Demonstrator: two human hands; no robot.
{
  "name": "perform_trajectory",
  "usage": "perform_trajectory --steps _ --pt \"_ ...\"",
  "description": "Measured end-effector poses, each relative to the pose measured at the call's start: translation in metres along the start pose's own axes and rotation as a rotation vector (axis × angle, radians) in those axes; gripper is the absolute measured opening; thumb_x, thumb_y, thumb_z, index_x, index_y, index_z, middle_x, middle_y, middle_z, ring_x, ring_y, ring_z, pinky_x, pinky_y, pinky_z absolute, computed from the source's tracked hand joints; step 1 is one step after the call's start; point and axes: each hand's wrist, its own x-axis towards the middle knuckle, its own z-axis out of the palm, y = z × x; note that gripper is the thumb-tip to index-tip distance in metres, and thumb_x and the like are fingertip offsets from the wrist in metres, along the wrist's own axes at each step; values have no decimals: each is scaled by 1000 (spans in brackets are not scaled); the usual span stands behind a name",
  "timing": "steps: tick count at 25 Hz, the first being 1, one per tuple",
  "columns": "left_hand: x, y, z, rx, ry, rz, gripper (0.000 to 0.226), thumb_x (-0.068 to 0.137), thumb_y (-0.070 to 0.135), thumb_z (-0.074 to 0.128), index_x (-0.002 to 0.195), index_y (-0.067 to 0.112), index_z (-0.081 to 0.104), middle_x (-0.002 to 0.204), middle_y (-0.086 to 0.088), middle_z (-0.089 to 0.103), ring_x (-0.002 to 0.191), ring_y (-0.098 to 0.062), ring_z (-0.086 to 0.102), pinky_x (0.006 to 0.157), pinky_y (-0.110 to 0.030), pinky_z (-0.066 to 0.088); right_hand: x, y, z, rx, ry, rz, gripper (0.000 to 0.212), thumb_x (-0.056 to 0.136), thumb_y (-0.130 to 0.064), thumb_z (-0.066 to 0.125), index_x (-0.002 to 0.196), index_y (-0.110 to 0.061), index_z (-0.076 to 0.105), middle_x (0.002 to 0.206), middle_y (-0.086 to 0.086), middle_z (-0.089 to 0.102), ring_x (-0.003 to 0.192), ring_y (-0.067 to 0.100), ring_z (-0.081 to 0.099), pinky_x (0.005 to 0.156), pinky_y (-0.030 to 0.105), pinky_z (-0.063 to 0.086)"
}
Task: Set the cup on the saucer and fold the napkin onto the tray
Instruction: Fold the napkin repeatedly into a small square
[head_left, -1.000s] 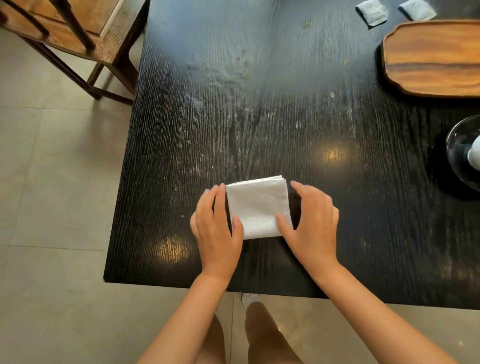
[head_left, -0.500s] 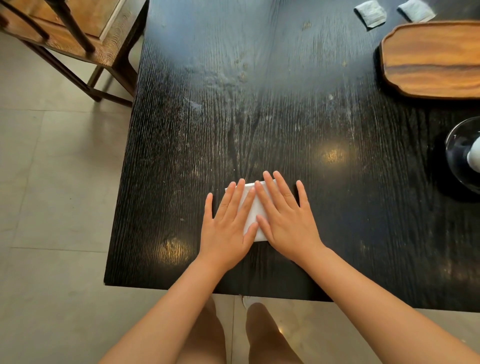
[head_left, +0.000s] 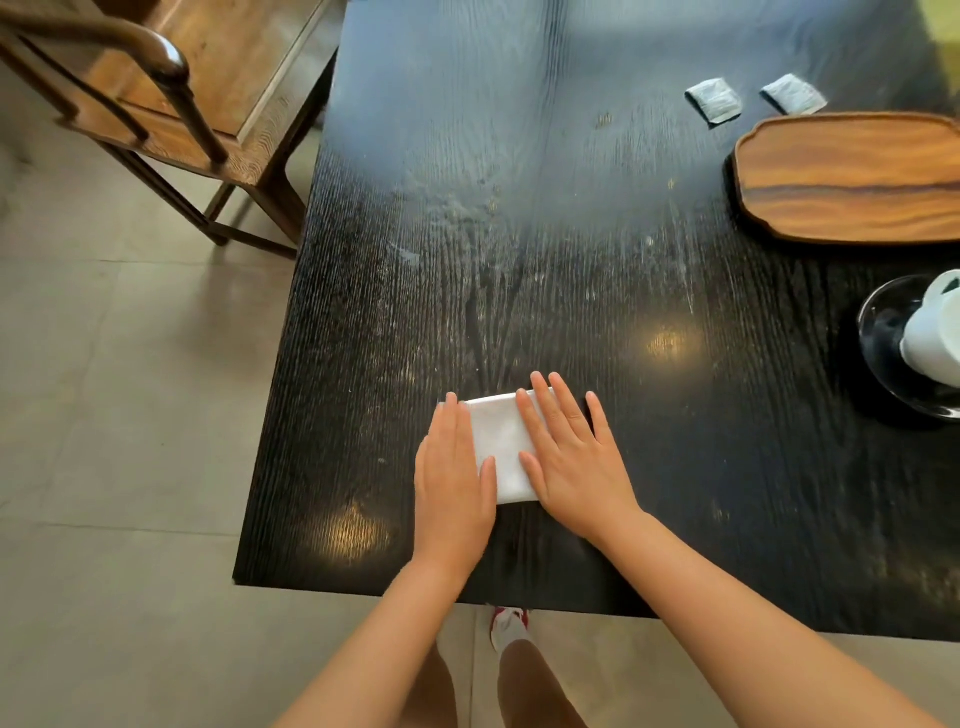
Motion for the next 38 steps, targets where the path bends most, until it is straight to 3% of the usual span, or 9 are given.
perform_trajectory --steps 6,10,12,16,19,22,26,31,38 --pt "13 34 -15 -457 118 -504 40 91 16 52 130 7 46 114 -2 51 87 -9 53 75 -17 40 0 2 2 -2 2 -13 62 93 -40 25 146 -11 16 154 10 7 143 23 2 112 50 8" --pt "26 24 -22 -526 17 -618 7 85 12 56 85 18 61 77 9 57 83 -17 61 74 -32 52 1 2 3 11 12 -9 61 93 -40 25 146 -12 16 154 9 7 143 23 3 112 51 8" --pt "27 20 -24 -539 -64 -624 11 85 13 56 78 19 61 78 2 63 83 -20 63 73 -36 54 0 3 2 27 12 2 61 93 -40 26 147 -14 13 154 9 6 143 22 2 112 51 7" --pt "22 24 -35 -680 -97 -540 8 85 8 57 89 14 61 89 -2 67 84 -12 64 68 -21 52 -4 -1 -2 136 51 85 66 93 -40 30 148 -20 -1 156 9 5 143 19 -2 114 48 2" --pt "18 25 -44 -817 -176 -544 8 86 9 58 94 11 60 89 -5 71 84 -14 68 72 -29 57 -12 -8 -11 335 138 272 71 90 -39 38 147 -17 4 155 11 19 143 21 8 116 43 4" --pt "20 23 -59 -910 -224 -541 11 86 11 60 97 11 60 93 -6 71 87 -15 69 74 -33 58 -18 -12 -33 765 173 500 74 88 -28 58 147 -12 15 135 4 48 127 19 39 106 35 29" --pt "22 27 -86 -1045 -269 -534 16 88 7 58 103 12 62 95 -4 72 88 -13 70 70 -25 57 -21 0 -71 1360 -82 749 52 88 -22 60 136 -15 43 114 -4 64 107 11 57 88 25 45" --pt "19 42 -121 -1089 -238 -527 17 89 8 56 104 13 63 102 -8 70 95 -20 68 77 -33 57 -26 3 -114 1491 -154 699 19 86 -18 61 102 -22 70 99 -3 74 95 16 67 91 36 52" --pt "11 64 -166 -1025 -287 -426 20 88 13 59 107 11 62 107 -10 69 96 -19 68 83 -37 56 -37 -5 -178 1469 -64 599 14 89 -11 56 92 -18 68 94 3 73 87 16 69 72 28 56"
